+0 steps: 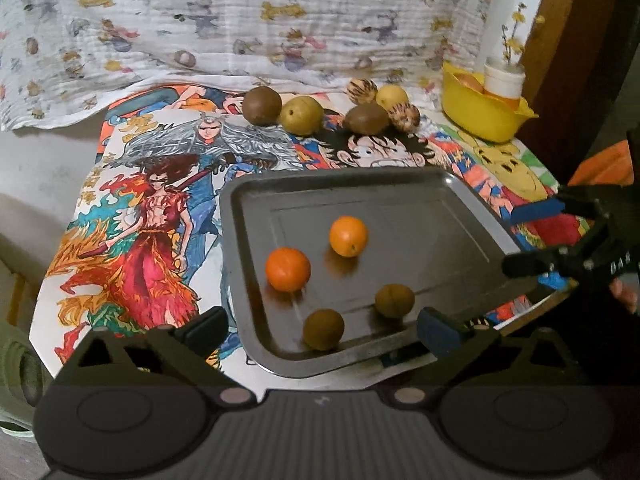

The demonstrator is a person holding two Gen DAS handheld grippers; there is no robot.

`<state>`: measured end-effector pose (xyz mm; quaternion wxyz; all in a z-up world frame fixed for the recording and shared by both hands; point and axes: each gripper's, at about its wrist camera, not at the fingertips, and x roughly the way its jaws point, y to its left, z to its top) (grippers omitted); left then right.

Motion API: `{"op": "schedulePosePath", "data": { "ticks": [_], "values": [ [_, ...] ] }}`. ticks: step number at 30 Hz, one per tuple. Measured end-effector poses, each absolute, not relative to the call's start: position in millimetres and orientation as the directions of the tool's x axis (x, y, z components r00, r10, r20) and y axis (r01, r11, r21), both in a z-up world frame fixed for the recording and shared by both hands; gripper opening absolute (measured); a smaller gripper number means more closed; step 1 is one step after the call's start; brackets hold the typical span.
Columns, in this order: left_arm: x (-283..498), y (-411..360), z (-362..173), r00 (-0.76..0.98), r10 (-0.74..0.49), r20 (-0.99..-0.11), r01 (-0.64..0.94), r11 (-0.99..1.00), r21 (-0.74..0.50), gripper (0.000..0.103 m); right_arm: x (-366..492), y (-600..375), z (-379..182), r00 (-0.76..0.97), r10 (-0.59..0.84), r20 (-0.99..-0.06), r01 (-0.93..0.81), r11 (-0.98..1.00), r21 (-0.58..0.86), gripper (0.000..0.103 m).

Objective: Organize fruits
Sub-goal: 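Open the left tool to drop the orange into the tray while the right tool drops its orange, then grasp a brown kiwi with the left tool while the right tool grasps another kiwi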

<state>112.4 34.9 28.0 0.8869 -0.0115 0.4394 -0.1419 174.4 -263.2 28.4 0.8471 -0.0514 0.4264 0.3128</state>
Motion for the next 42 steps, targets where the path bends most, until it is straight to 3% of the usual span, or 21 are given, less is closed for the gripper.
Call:
{"op": "schedulePosePath", "data": {
  "ticks": [9, 26, 42],
  "values": [
    [134, 33, 41, 0.527, -0.279, -0.803, 0.252, 0.953, -0.167, 0.102, 204, -276, 41, 0.453, 0.454, -0.767, -0.564, 0.813, 0.148, 0.102],
    [226, 45, 59, 0.582, -0.254, -0.772, 0.236, 0.962, -0.139, 0.102, 278, -250, 74, 0.511, 0.517, -0.687, -0.683, 0.729, 0.04, 0.102],
    [319, 77, 40, 0.619, -0.246, -0.746, 0.201, 0.968, -0.152, 0.102, 350, -210, 43, 0.473, 0.516, -0.714, -0.746, 0.665, -0.013, 0.102]
  ]
}}
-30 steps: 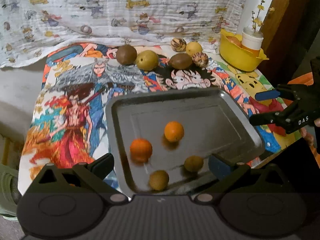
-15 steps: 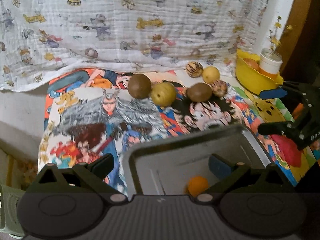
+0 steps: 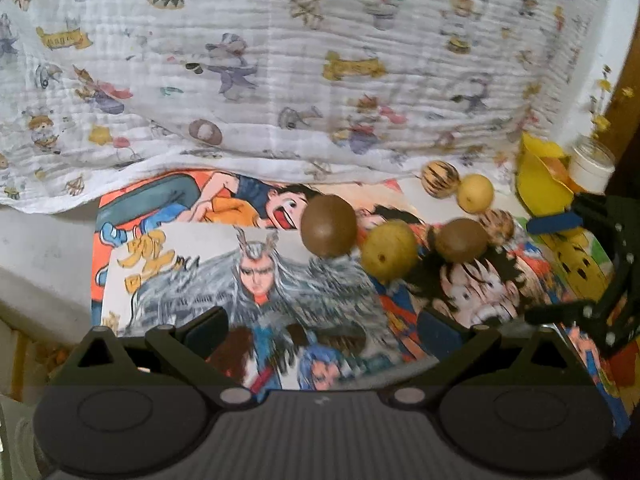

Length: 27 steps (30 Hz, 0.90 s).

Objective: Organize fruits
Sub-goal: 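Grasp a brown kiwi with the left tool while the right tool grasps another kiwi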

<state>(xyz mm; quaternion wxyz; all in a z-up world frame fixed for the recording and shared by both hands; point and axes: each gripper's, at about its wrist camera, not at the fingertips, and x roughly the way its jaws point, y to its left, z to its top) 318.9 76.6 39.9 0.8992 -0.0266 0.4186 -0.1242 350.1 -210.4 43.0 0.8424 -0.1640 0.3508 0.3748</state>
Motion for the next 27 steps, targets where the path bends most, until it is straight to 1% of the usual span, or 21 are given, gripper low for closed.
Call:
{"op": "schedulePosePath", "data": {
  "ticks": [8, 14, 19, 23, 27],
  "values": [
    [363, 89, 23, 0.64, -0.264, -0.721, 0.19, 0.964, -0.184, 0.102, 375, -199, 23, 0.475, 0.498, -0.725, -0.758, 0.65, -0.051, 0.102],
    [393, 92, 9, 0.629, -0.279, -0.725, 0.187, 0.96, -0.207, 0.102, 384, -187, 12, 0.487, 0.462, -0.741, -0.788, 0.599, -0.145, 0.102],
    [411, 93, 0, 0.621, -0.319, -0.716, 0.195, 0.948, -0.253, 0.102, 391, -184, 4, 0.499, 0.431, -0.752, -0.795, 0.573, -0.199, 0.102],
    [420, 90, -5, 0.617, -0.346, -0.706, 0.208, 0.938, -0.278, 0.102, 395, -179, -4, 0.512, 0.399, -0.761, -0.799, 0.547, -0.25, 0.1],
    [429, 85, -9, 0.603, -0.368, -0.707, 0.222, 0.93, -0.294, 0.098, 400, -177, -10, 0.519, 0.378, -0.767, -0.797, 0.539, -0.274, 0.096]
  ]
}}
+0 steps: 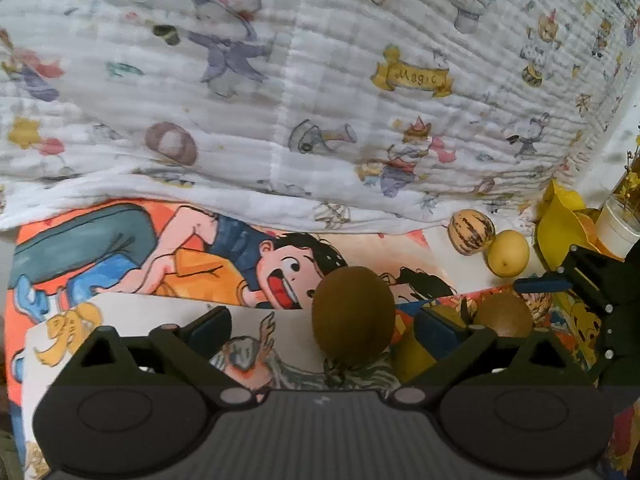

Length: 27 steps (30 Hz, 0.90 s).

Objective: Organize fruits
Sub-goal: 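Grasp a brown kiwi with the left tool while the right tool grasps another kiwi, then lift the kiwi with the left tool toward the tray while the right tool lifts its kiwi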

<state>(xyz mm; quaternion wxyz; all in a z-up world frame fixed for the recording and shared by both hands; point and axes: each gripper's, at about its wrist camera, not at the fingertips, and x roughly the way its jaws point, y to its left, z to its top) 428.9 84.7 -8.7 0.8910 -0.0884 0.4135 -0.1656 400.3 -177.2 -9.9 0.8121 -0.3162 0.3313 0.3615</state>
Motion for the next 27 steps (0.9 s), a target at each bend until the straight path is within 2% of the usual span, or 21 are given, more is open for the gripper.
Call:
{"op": "schedulePosePath", "data": {
  "ticks": [12, 17, 22, 27],
  "values": [
    [447, 75, -22, 0.557, -0.404, -0.726, 0.223, 0.915, -0.337, 0.079, 417, -181, -18, 0.504, 0.375, -0.778, -0.784, 0.576, -0.23, 0.087],
    [450, 73, -27, 0.548, -0.412, -0.728, 0.225, 0.911, -0.346, 0.075, 420, -184, -19, 0.489, 0.391, -0.78, -0.783, 0.59, -0.195, 0.083],
    [452, 70, -28, 0.53, -0.448, -0.72, 0.239, 0.894, -0.38, 0.059, 419, -184, -19, 0.494, 0.39, -0.777, -0.781, 0.592, -0.199, 0.078],
    [454, 67, -29, 0.521, -0.459, -0.72, 0.24, 0.888, -0.392, 0.057, 419, -185, -18, 0.51, 0.379, -0.772, -0.776, 0.59, -0.222, 0.069]
  ]
}}
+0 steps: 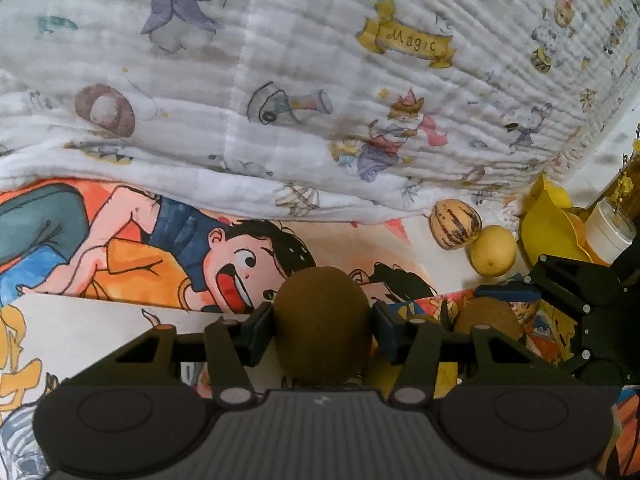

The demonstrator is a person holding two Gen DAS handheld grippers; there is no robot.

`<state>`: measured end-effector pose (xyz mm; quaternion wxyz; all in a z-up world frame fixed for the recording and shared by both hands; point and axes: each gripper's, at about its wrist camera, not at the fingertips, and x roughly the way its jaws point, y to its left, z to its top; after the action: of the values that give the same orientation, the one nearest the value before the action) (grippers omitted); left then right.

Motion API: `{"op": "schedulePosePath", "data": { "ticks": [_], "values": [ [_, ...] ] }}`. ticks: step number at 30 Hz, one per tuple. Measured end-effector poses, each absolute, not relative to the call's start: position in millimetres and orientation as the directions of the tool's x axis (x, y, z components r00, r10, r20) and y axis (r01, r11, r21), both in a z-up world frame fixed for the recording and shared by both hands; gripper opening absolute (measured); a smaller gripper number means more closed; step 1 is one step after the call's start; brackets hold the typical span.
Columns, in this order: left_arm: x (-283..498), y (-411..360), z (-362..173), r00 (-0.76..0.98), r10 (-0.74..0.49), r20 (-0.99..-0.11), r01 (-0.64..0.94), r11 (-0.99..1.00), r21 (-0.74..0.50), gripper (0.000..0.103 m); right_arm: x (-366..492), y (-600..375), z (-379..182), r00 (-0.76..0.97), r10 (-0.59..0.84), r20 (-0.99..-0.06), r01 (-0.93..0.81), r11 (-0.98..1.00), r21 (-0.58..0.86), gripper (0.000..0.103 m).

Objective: Organize fruits
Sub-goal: 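Lift the kiwi with the left tool toward the tray while the right tool lifts its kiwi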

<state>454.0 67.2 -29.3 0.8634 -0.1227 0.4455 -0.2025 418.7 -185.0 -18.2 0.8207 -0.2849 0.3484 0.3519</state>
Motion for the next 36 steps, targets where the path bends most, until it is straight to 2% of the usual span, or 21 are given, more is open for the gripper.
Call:
{"op": "schedulePosePath", "data": {
  "ticks": [6, 19, 36],
  "values": [
    [455, 69, -30, 0.521, -0.464, -0.716, 0.207, 0.883, -0.422, 0.056, 416, -185, -18, 0.524, 0.372, -0.766, -0.774, 0.583, -0.247, 0.065],
    [428, 80, -24, 0.572, -0.431, -0.698, 0.162, 0.893, -0.42, 0.056, 400, -179, -11, 0.585, 0.38, -0.717, -0.752, 0.585, -0.304, 0.064],
    [344, 95, 5, 0.611, -0.428, -0.666, 0.135, 0.885, -0.445, 0.056, 327, -157, 23, 0.516, 0.507, -0.691, -0.818, 0.531, -0.221, 0.064]
  ]
}}
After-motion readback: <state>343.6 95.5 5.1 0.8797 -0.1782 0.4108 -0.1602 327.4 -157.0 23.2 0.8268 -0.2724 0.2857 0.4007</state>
